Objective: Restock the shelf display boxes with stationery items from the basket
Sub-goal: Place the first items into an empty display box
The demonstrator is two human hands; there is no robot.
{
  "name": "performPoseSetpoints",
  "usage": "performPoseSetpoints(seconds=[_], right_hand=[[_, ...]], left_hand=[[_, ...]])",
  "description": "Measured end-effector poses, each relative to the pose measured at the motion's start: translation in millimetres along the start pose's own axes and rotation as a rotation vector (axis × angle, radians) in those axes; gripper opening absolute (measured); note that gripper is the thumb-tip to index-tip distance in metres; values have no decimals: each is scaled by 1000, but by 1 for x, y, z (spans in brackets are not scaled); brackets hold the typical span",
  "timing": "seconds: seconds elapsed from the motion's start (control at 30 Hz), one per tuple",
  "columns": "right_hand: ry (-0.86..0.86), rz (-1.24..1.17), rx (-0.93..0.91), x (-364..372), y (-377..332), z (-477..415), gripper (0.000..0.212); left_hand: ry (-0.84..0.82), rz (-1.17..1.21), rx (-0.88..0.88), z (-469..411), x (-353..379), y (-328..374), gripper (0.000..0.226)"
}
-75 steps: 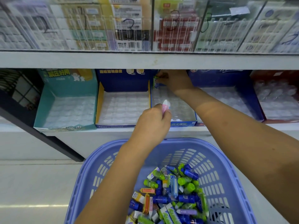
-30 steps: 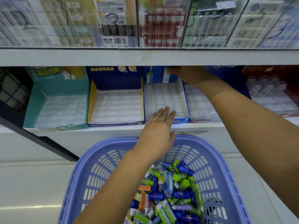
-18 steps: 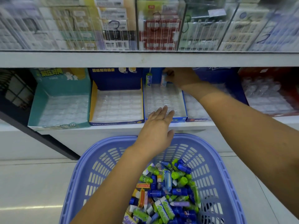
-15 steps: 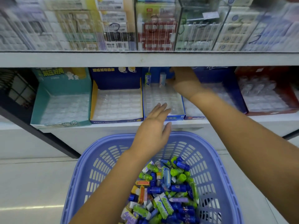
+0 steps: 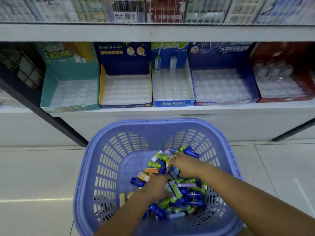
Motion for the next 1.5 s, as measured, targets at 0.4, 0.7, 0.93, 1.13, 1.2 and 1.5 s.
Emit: performPoseSetpoints(seconds=[0.4, 0.7, 0.93, 1.13, 1.2, 1.5], right_hand=[[152, -342, 152, -19, 20, 11, 24], [552, -1276, -34, -150, 40, 89, 10], [870, -1570, -141, -225, 51, 100, 19], [853, -1318, -139, -263, 1, 57, 15], [841, -1145, -108, -270, -20, 40, 22], [918, -637, -79, -315, -69, -22, 41]], left_hand=[[-23, 112, -77, 2, -15, -7, 25], [180, 816, 119, 55, -161, 61, 10], [547, 1127, 342, 85, -231, 101, 12], [643, 1416, 380, 89, -252, 90, 14], [703, 1442, 382, 90, -261, 80, 11], [1212, 466, 76, 130, -304, 5, 16]])
Point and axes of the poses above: each hand's wrist, its own z-axis away from the middle knuckle, its own x-axis out of the palm, y = z × x, the point moved 6 cm from there along -z, towards the middle knuckle
